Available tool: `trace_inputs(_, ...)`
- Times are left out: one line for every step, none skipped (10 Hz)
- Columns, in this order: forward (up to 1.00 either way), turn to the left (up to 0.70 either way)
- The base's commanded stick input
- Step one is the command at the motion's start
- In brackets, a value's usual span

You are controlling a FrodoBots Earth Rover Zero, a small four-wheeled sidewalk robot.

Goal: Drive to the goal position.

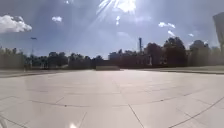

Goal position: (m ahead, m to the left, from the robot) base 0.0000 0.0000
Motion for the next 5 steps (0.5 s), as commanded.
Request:
trace_inputs(0.05,0.0)
trace_inputs(0.04,0.0)
trace_inputs(0.05,0.0)
trace_inputs(0.04,0.0)
trace_inputs(0.05,0.0)
